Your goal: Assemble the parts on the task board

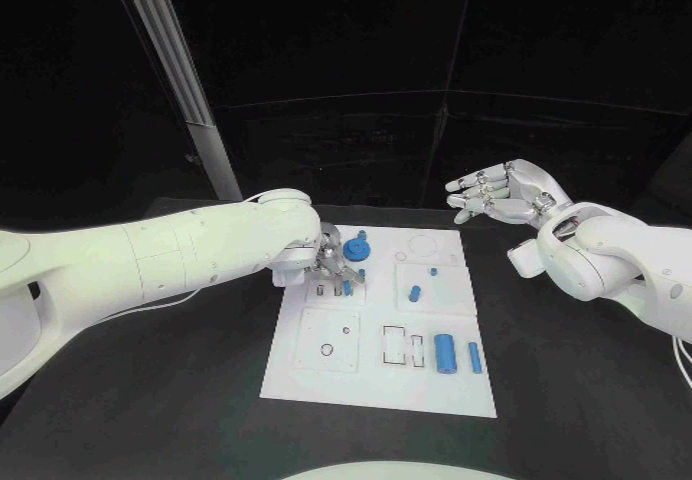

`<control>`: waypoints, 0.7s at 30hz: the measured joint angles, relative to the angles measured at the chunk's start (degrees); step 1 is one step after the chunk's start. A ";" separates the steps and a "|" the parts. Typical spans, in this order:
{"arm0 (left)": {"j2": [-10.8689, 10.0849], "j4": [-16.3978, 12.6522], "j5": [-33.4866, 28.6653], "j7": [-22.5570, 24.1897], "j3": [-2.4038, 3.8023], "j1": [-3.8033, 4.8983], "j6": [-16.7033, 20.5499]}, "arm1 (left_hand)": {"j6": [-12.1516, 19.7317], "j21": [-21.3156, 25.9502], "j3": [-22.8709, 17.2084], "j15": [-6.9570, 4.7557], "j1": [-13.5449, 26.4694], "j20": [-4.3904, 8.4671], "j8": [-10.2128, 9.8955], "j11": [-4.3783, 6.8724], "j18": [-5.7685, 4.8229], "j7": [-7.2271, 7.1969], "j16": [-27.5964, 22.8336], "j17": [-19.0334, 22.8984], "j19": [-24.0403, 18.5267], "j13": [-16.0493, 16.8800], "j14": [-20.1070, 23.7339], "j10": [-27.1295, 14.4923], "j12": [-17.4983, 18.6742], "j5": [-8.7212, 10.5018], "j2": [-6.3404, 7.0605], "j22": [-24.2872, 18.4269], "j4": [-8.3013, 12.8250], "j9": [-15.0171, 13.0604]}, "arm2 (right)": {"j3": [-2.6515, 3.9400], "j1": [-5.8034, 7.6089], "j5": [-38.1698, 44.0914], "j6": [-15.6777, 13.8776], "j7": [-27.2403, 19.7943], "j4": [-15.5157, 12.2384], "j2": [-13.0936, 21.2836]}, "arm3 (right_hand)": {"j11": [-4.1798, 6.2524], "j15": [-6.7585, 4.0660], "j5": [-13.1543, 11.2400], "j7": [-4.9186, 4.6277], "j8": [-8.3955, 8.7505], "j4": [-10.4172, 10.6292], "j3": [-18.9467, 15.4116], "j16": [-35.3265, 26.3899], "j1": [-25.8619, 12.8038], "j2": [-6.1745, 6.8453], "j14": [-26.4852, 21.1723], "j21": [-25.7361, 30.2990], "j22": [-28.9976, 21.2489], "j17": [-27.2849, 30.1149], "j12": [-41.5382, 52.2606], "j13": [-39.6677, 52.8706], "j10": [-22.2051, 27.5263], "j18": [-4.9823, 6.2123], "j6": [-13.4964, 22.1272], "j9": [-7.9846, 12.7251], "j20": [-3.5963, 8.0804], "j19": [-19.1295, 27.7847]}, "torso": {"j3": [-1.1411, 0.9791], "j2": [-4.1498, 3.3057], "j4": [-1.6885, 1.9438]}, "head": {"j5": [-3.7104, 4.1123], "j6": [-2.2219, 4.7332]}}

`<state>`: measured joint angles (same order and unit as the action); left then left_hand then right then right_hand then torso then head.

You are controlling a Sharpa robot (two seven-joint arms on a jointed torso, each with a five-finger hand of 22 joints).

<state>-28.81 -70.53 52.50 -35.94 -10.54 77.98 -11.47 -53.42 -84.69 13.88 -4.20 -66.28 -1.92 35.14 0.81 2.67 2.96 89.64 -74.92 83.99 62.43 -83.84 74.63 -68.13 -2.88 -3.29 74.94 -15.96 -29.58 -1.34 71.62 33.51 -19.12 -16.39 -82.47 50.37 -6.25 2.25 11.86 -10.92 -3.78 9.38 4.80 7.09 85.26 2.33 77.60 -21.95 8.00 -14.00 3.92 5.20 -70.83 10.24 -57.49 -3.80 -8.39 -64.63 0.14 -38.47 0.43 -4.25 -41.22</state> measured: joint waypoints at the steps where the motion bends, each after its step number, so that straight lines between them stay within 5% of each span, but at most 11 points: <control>1: 0.01 -0.03 0.00 0.00 0.00 0.00 -0.06 | 0.00 0.00 -0.09 0.00 0.00 0.00 0.00 0.00 0.00 0.00 0.00 0.00 0.00 0.00 0.00 0.00 0.00 0.00 0.00 0.00 -0.09 0.00 | 0.00 0.00 0.00 0.02 0.01 0.04 -0.04 | 0.00 0.00 0.00 0.00 0.00 0.02 0.03 0.00 0.00 0.00 0.00 0.00 0.00 0.00 0.00 -0.01 0.00 0.00 0.00 0.00 0.00 0.00 | 0.00 0.00 0.00 | 0.00 0.00; 21: 0.12 -0.69 0.04 0.00 0.00 -0.06 -0.85 | 0.40 0.00 -2.92 0.00 -3.44 -0.01 0.45 0.22 0.00 -0.01 0.00 0.00 0.00 0.15 0.00 0.21 -0.20 0.00 -0.72 0.00 0.86 -1.24 | 0.00 0.00 -0.01 0.36 0.13 0.61 -0.53 | -0.20 0.22 0.28 -0.20 0.00 0.17 0.17 -0.32 0.00 0.00 -0.22 0.27 -0.17 0.08 0.00 -0.18 0.21 -0.01 0.20 -0.01 -0.20 -0.20 | 0.01 -0.04 0.00 | -0.05 -0.23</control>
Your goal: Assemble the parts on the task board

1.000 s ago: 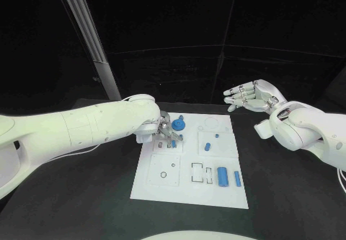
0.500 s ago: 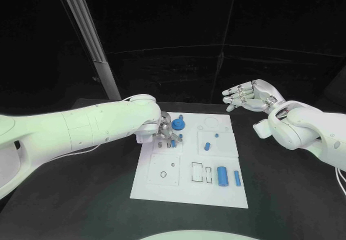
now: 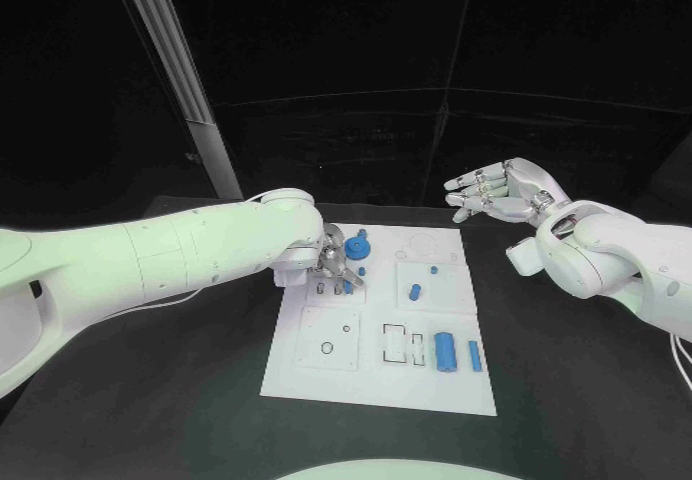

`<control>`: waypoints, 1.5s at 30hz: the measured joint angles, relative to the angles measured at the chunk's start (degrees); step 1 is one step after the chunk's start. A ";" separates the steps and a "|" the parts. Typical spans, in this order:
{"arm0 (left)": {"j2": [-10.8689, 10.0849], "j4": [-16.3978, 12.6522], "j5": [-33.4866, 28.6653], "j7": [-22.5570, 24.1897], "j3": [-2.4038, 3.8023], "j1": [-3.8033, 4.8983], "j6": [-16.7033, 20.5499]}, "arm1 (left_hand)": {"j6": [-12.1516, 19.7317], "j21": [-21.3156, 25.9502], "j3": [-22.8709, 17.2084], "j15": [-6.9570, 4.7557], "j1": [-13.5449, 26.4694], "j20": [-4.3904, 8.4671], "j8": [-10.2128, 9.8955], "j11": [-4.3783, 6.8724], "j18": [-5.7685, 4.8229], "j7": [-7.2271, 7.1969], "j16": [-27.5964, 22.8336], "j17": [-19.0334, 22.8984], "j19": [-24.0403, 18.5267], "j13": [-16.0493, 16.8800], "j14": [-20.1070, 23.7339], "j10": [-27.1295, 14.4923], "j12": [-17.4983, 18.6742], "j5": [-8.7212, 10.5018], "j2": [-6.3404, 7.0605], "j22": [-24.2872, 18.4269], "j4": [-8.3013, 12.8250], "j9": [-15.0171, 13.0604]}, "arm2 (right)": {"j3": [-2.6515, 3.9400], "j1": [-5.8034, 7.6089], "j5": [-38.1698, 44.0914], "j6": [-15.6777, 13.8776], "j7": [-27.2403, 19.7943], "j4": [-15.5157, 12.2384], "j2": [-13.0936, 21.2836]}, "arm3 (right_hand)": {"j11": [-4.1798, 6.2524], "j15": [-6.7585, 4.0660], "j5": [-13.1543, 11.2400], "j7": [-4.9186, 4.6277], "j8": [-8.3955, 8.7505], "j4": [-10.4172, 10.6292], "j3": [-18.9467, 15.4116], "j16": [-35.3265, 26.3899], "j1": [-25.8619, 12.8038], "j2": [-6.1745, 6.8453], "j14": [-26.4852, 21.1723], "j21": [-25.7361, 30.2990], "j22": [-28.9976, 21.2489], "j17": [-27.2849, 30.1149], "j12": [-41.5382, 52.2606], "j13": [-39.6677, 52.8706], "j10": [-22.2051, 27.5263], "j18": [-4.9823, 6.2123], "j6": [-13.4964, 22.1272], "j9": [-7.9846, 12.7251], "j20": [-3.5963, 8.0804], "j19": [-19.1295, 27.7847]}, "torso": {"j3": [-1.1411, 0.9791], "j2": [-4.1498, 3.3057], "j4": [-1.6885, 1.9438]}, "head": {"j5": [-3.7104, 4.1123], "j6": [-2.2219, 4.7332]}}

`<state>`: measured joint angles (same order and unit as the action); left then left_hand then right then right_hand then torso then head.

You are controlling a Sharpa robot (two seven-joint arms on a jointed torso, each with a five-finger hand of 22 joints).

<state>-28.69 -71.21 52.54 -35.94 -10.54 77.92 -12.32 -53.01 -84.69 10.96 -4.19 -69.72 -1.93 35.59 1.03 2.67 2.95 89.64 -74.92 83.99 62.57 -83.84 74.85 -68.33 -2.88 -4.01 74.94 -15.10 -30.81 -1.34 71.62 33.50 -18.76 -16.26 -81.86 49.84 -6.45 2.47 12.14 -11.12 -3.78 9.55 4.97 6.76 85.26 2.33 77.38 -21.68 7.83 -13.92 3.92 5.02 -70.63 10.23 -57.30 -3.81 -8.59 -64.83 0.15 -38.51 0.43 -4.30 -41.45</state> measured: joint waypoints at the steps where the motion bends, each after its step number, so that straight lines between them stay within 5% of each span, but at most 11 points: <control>1: 0.00 -0.02 0.00 0.00 0.00 0.00 -0.02 | 0.00 0.00 0.00 0.00 0.00 0.00 0.00 0.00 0.00 0.00 0.00 0.00 0.00 0.00 0.00 0.00 0.00 0.00 0.00 0.00 0.00 0.00 | 0.00 0.00 0.00 0.01 0.01 0.04 -0.04 | 0.00 0.00 0.00 0.00 0.00 0.00 0.00 0.00 0.00 0.00 0.00 0.00 -0.01 0.00 0.00 0.00 0.00 0.00 0.00 0.00 0.00 0.00 | 0.00 -0.01 0.00 | 0.00 -0.04; 9: -0.01 -0.03 0.01 0.01 0.00 0.00 -0.19 | 0.12 0.00 -1.51 -0.07 -1.99 0.00 0.00 0.00 0.00 -0.12 0.00 0.00 0.00 0.04 -0.07 0.00 0.00 0.00 0.02 0.00 0.98 -0.51 | 0.00 0.00 0.00 0.09 0.02 0.29 -0.23 | 0.00 0.00 0.00 0.00 0.00 0.00 0.00 0.00 0.00 0.00 0.00 0.27 -0.11 0.05 0.00 -0.09 0.00 0.00 0.00 0.00 0.00 0.00 | 0.02 -0.01 0.01 | 0.00 -0.19; 14: -0.03 -0.10 0.01 0.13 0.01 0.00 -0.04 | 0.95 0.00 -6.13 -0.62 -7.26 0.24 -0.01 0.34 0.00 -0.51 0.00 0.00 0.03 0.02 -0.18 -0.13 0.00 -0.11 -2.01 0.00 3.69 -0.75 | 0.00 0.00 0.00 0.15 0.03 0.41 -0.32 | 0.00 0.00 0.00 0.00 0.00 0.00 0.00 -0.13 0.00 0.00 0.00 0.27 -0.10 0.05 0.00 -0.08 0.00 0.00 0.00 0.00 0.00 0.00 | 0.02 -0.01 0.01 | 0.00 -0.20; 17: -0.15 -0.26 0.01 0.42 0.10 0.10 0.32 | 2.03 0.00 -9.71 -0.84 -11.03 0.61 -1.17 0.75 0.00 -0.77 0.00 0.00 0.00 -0.37 -0.21 -0.58 0.72 -3.62 -2.28 0.00 4.83 -0.24 | 0.00 0.00 0.00 0.18 0.05 0.46 -0.34 | -0.21 0.00 0.00 0.17 0.00 0.00 0.00 -0.29 0.00 0.00 0.00 0.27 -0.16 0.05 0.00 -0.11 0.21 0.00 0.16 -0.01 0.00 0.00 | 0.02 -0.01 0.01 | 0.00 -0.27; 21: -0.53 -0.50 0.00 0.80 0.06 0.09 0.94 | 2.75 0.00 -14.63 -0.84 -12.70 0.62 -1.42 0.80 0.00 -0.25 0.00 0.00 0.00 -1.12 -0.21 -0.64 1.71 -4.62 -0.39 0.00 -0.07 -0.69 | 0.00 0.00 0.00 0.25 0.08 0.55 -0.36 | -0.21 0.00 0.36 0.05 0.00 -0.10 0.10 -0.29 -0.09 0.09 0.00 0.47 -0.25 0.10 0.00 -0.15 0.21 0.00 0.29 -0.01 0.00 0.00 | 0.01 -0.01 0.02 | -0.01 -0.37; 22: -0.70 -0.63 -0.01 0.90 0.04 0.05 1.09 | 2.54 0.00 -20.14 -0.68 -10.53 0.61 -1.41 0.68 0.00 -0.03 0.00 0.00 0.00 -1.17 -0.12 -0.52 1.79 -4.69 2.44 0.00 -2.13 -1.63 | 0.00 0.00 0.00 0.27 0.09 0.58 -0.36 | -0.21 0.00 0.38 -0.04 0.00 -0.15 0.15 -0.29 -0.11 0.11 0.00 0.55 -0.26 0.11 0.00 -0.15 0.21 0.00 0.37 -0.01 0.00 0.00 | 0.01 -0.01 0.02 | -0.01 -0.38; 24: -0.99 -0.90 -0.04 1.01 0.01 0.01 1.33 | 2.35 0.00 -30.74 -0.70 -6.88 0.61 -0.72 0.38 0.00 0.16 0.00 0.00 0.00 -1.15 -0.12 -0.22 1.79 -4.64 6.94 0.00 -0.64 -2.81 | 0.00 0.00 0.00 0.33 0.10 0.69 -0.37 | -0.21 0.00 0.38 -0.04 0.00 -0.15 0.15 -0.29 -0.22 0.22 0.00 0.55 -0.26 0.11 0.00 -0.15 0.21 0.00 0.37 -0.01 0.00 0.00 | 0.00 -0.01 0.03 | -0.03 -0.43; 27: -1.51 -1.42 -0.11 1.20 0.00 -0.01 1.66 | 2.34 0.00 -37.31 -0.70 -3.60 0.61 0.22 0.39 0.00 0.16 0.00 0.00 0.00 -1.15 -0.12 -0.20 1.79 -4.61 9.34 0.00 0.88 -3.99 | -0.01 0.00 0.05 0.47 0.14 0.82 -0.42 | -0.28 0.00 0.38 -0.04 0.00 -0.15 0.15 -0.67 -0.47 0.47 0.00 0.81 -0.42 0.18 0.00 -0.31 0.28 0.00 0.37 -0.01 0.00 0.00 | -0.01 -0.01 0.05 | -0.07 -0.46; 36: -3.95 -4.31 -0.41 1.34 -0.01 -0.01 4.86 | 2.34 0.32 -42.32 -0.70 -0.01 0.61 1.19 0.50 0.00 0.14 0.00 0.00 0.00 -0.84 -0.12 0.51 1.37 -4.44 10.23 0.00 2.89 -5.36 | -0.02 0.00 0.82 1.16 0.33 1.34 -0.72 | -0.62 0.40 0.67 -0.07 0.00 0.00 -0.01 -1.32 -0.90 0.90 0.01 1.51 -0.88 0.35 0.00 -0.51 0.62 0.01 0.76 -0.01 -0.20 -0.20 | -0.09 0.06 0.24 | -0.46 -0.21; 45: -5.82 -6.84 -0.62 1.10 -0.08 -0.25 9.12 | 2.57 0.32 -42.94 -0.70 0.65 0.61 1.70 0.61 0.00 -0.08 0.00 0.00 0.00 -0.74 -0.11 0.62 1.37 -4.43 10.37 0.00 3.11 -5.80 | -0.02 0.00 1.32 1.57 0.48 1.64 -1.01 | -0.61 0.40 0.67 -0.27 0.00 0.00 -0.01 -1.33 -0.90 0.90 0.01 1.73 -0.98 0.39 0.00 -0.57 0.62 0.01 0.96 -0.01 -0.20 -0.20 | -0.34 0.24 0.51 | -0.96 -0.36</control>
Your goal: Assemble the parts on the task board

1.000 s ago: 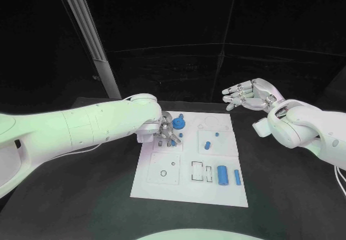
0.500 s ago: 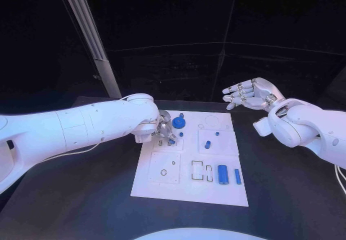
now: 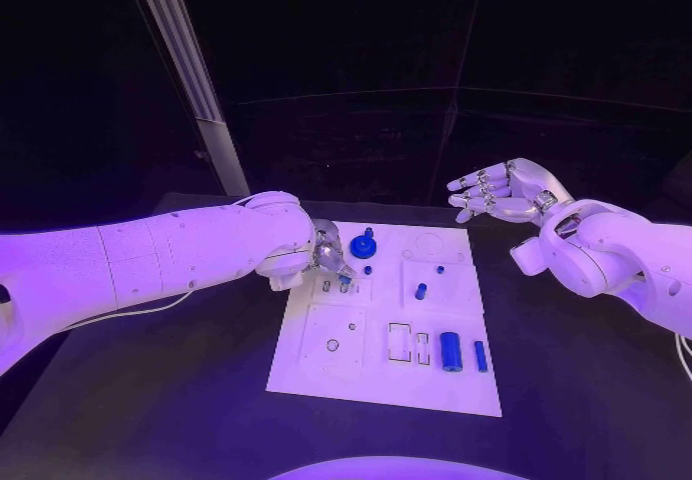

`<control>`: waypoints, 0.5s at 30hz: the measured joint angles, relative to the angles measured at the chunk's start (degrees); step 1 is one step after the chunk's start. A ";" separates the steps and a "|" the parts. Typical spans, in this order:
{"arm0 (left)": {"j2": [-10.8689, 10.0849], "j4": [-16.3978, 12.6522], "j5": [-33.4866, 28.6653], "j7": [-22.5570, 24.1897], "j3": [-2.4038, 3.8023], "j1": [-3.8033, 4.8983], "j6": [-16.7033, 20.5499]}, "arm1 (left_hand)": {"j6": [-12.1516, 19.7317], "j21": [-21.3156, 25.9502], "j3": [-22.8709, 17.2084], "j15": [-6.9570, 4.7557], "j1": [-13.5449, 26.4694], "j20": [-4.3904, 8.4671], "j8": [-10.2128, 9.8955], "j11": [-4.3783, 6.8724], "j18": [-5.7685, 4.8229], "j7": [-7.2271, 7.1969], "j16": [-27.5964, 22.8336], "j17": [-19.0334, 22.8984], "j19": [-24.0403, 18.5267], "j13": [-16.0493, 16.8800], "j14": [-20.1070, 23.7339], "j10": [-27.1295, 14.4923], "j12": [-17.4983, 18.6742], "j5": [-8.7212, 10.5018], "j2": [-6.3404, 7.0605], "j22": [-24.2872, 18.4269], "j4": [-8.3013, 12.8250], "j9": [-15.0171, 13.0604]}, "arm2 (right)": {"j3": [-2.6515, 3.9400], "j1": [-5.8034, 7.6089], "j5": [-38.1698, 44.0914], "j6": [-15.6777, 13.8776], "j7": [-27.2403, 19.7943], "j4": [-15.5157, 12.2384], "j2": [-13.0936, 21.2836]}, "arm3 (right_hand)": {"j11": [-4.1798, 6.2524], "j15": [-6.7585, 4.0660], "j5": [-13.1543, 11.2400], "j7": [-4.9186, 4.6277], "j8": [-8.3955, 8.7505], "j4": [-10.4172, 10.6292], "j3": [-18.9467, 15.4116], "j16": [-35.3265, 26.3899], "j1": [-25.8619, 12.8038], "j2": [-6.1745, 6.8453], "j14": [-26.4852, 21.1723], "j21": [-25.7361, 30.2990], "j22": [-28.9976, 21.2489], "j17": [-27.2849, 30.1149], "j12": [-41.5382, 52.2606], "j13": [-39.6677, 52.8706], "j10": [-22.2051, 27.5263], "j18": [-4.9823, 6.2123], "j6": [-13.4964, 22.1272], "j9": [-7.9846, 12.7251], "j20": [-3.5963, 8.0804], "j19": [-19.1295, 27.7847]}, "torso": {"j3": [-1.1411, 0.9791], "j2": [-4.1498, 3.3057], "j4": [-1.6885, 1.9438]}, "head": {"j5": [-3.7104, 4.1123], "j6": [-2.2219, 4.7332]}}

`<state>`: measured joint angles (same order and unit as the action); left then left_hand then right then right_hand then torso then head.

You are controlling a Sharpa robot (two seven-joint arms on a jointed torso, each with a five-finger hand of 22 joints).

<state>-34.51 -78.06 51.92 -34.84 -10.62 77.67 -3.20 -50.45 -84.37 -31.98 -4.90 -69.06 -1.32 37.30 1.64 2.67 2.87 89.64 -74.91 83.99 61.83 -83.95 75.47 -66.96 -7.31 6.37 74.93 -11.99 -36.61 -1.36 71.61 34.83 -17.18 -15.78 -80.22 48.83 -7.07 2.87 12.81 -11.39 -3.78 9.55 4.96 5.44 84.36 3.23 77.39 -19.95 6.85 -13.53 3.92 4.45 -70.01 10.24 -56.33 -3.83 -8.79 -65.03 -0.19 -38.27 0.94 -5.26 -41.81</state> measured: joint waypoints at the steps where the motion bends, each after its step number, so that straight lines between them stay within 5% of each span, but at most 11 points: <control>1: -0.13 -0.18 0.02 -0.05 -0.04 -0.13 0.29 | 0.00 0.00 0.00 0.00 0.00 0.00 0.00 0.00 0.00 0.00 0.00 0.00 0.00 0.07 0.00 0.00 0.00 0.00 0.00 0.00 0.00 -0.02 | 0.00 0.00 0.03 0.02 0.01 0.02 -0.03 | 0.00 0.00 0.00 0.00 0.00 0.00 0.00 0.00 0.00 0.00 0.00 0.00 0.00 0.00 0.00 0.00 0.00 -0.01 0.00 0.00 0.00 0.00 | -0.03 0.03 0.02 | -0.02 -0.03; 15: -0.23 -0.55 2.66 -0.90 -0.70 -1.90 3.42 | 0.08 -0.22 -1.16 0.00 0.88 0.00 0.01 -0.21 0.01 0.09 0.00 0.00 0.00 0.36 0.00 0.19 -0.22 0.27 0.63 0.00 0.84 -0.26 | -0.01 0.00 0.68 0.17 0.11 -0.06 -0.02 | 0.00 0.00 0.00 0.00 0.00 0.00 0.00 0.00 0.00 0.00 0.00 0.00 0.01 -0.01 0.00 0.00 0.00 0.00 0.00 0.00 0.00 0.00 | -0.24 0.18 0.32 | -0.26 -0.47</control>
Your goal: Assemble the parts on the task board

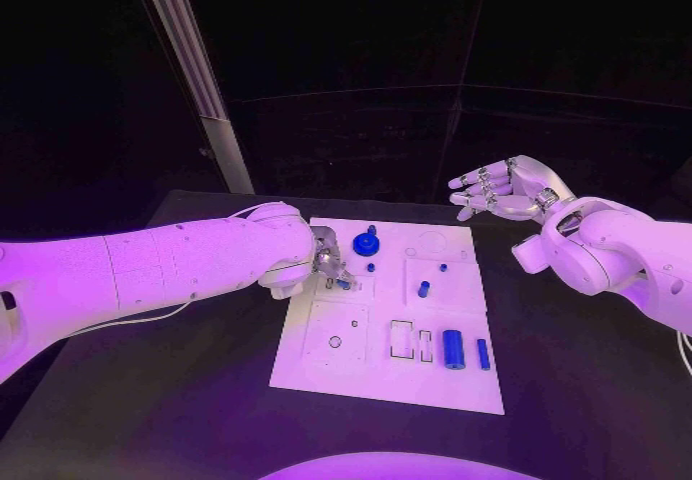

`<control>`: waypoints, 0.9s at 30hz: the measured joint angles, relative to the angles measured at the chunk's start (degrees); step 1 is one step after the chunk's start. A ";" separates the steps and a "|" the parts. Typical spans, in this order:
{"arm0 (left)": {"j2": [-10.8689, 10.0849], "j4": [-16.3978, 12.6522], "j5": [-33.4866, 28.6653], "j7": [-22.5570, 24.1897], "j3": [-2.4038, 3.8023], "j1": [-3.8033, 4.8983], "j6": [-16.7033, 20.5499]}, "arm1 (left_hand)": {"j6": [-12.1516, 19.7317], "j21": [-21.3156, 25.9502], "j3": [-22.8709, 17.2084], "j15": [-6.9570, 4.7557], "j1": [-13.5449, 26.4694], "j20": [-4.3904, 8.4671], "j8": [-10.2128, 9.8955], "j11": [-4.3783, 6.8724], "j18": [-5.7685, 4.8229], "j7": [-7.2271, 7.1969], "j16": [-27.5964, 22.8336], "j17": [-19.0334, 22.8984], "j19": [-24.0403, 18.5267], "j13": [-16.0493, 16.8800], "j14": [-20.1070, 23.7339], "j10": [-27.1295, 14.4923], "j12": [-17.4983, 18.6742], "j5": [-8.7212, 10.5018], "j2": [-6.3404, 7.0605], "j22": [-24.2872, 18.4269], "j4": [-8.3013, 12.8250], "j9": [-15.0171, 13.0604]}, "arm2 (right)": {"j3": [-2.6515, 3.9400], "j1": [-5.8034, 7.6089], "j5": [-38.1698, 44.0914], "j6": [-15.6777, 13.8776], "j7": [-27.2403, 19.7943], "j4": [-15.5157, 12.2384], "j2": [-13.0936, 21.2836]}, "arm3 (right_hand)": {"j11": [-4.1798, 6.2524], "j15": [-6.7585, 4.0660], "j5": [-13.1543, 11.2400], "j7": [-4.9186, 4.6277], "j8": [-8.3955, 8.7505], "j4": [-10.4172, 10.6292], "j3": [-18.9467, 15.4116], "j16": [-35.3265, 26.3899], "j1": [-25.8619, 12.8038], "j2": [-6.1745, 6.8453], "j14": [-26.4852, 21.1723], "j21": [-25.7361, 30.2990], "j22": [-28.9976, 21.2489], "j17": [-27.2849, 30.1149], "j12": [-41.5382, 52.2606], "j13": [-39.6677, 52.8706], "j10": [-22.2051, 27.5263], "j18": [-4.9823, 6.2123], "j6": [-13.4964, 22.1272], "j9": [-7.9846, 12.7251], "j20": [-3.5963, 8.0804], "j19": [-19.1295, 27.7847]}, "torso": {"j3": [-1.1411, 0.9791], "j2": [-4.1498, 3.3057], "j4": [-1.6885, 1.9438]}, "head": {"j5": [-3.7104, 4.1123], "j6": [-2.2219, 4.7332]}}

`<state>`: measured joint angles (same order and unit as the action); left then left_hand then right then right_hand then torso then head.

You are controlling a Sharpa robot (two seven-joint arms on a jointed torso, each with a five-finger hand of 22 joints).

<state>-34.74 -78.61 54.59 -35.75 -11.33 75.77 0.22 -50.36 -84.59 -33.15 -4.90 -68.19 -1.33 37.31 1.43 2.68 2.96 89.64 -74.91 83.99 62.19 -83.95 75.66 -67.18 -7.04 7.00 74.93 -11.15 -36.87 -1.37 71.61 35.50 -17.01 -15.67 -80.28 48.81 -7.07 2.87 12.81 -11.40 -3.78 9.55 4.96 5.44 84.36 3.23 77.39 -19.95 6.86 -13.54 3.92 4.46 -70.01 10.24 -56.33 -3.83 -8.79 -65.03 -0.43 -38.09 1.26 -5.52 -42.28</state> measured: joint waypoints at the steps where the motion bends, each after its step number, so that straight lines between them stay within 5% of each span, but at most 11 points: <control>1: 0.03 0.04 0.28 -0.06 -0.05 -0.09 0.14 | 0.00 0.00 0.00 0.00 0.00 0.00 0.00 0.00 0.00 0.00 0.00 0.00 0.00 0.00 0.00 0.00 0.00 0.00 0.00 0.00 0.00 0.00 | 0.00 0.00 0.05 0.00 0.00 -0.02 0.01 | 0.00 0.00 0.00 0.00 0.00 0.00 0.00 0.00 0.00 0.00 0.00 0.00 0.00 0.00 0.00 0.00 0.00 0.00 0.00 0.00 0.00 0.00 | -0.02 0.00 0.00 | -0.02 -0.05; 27: -0.04 -0.83 2.35 -0.16 -0.03 -0.57 1.67 | -0.01 0.00 -0.70 -0.01 0.44 0.00 0.27 0.23 0.00 0.03 0.00 0.00 0.00 0.19 0.00 0.22 -0.26 0.38 0.30 0.00 0.72 -0.09 | 0.00 0.00 0.40 0.02 -0.03 -0.18 0.08 | 0.01 0.00 0.00 0.00 0.00 0.00 0.00 0.00 -0.01 -0.01 0.00 0.00 -0.07 0.00 0.00 0.01 0.42 0.00 0.00 0.00 0.00 0.00 | 0.03 -0.01 -0.02 | 0.10 -0.25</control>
<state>-34.79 -79.44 56.93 -35.91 -11.36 75.19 1.89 -50.37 -84.59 -33.85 -4.90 -67.75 -1.33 37.58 1.65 2.68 2.98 89.64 -74.91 83.99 62.38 -83.95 75.88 -67.44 -6.66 7.30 74.93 -10.44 -36.96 -1.37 71.61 35.91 -16.99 -15.70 -80.46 48.89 -7.06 2.87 12.81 -11.39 -3.78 9.55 4.96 5.44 84.35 3.22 77.39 -19.95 6.79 -13.53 3.92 4.46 -69.59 10.24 -56.33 -3.83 -8.79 -65.03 -0.40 -38.10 1.24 -5.41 -42.52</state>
